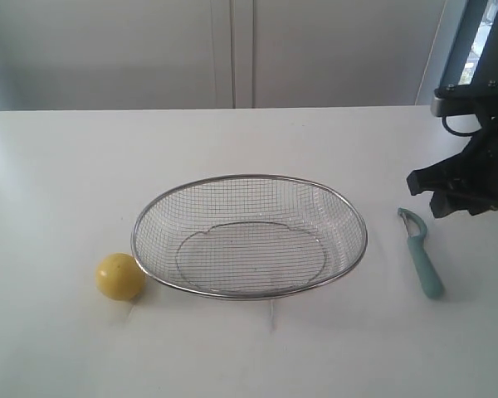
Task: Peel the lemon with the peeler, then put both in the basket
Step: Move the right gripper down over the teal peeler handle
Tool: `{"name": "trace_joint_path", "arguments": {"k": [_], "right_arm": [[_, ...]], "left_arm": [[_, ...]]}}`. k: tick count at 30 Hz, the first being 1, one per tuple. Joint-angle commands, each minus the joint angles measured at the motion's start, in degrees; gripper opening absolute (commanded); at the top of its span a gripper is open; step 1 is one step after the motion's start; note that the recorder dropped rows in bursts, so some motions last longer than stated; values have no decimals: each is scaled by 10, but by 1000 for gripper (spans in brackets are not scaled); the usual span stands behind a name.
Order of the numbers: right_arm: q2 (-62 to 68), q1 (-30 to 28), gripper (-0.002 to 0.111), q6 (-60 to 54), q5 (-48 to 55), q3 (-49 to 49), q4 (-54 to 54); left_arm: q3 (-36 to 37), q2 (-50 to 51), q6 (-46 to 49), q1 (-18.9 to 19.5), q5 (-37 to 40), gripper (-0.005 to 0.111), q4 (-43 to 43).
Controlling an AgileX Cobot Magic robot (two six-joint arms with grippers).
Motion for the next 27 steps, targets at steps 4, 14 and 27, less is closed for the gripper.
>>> {"name": "trace_joint_path", "arguments": {"k": [4,14,27], "right_arm": [[34,0,45,36,-9,-3,17],[85,0,45,42,-21,-3,26],[129,0,45,42,-45,-3,46]], "left_arm": [[2,-3,-4,-3,-1,0,-1],[2,-3,-4,-3,-1,0,-1],[2,-3,-4,-3,-1,0,-1]]}}
